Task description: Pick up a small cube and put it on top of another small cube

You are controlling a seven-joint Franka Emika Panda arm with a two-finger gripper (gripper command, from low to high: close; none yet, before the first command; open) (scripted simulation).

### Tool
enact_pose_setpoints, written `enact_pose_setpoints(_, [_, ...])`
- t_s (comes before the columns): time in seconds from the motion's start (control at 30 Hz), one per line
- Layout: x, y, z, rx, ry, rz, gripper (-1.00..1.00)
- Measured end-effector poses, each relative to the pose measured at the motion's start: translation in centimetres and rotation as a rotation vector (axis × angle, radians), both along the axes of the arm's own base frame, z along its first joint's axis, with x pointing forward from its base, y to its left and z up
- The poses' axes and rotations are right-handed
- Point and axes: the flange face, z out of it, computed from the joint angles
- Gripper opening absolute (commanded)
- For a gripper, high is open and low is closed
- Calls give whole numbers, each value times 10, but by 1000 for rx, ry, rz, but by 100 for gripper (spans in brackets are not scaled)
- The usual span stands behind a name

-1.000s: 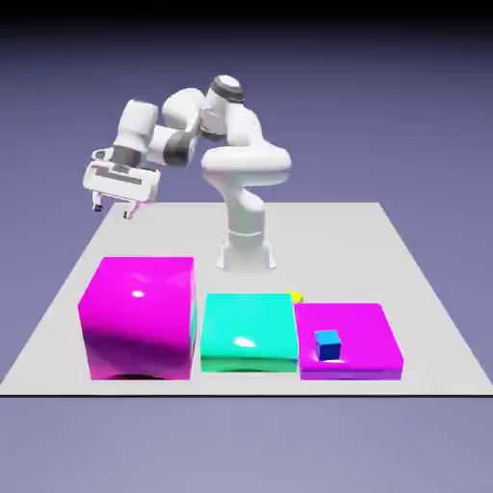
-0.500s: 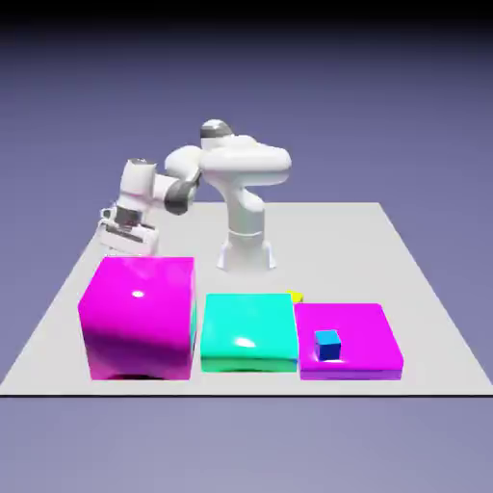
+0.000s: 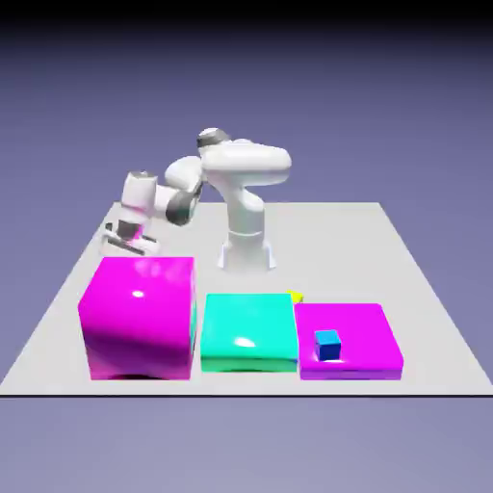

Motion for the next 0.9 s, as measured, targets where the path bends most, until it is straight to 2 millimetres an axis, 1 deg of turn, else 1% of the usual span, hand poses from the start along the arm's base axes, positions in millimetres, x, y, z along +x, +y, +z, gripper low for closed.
enact_pose_setpoints(0.03, [-3,-8,-6,35,11,17,-100])
enact_pose_setpoints(0.13, [-12,-36,1,68,1,93,-100])
enact_pose_setpoints(0.23, [-21,-65,12,91,-27,166,-100])
enact_pose_setpoints(0.33, [-27,-91,28,99,-67,241,-100])
enact_pose_setpoints(0.5, [3,-79,77,28,-95,513,-100])
enact_pose_setpoints(0.63, [32,-63,114,-33,-118,730,-100])
enact_pose_setpoints(0.77, [63,-40,148,-96,-143,947,-100])
enact_pose_setpoints(0.9, [95,-10,179,-159,-170,1162,-100])
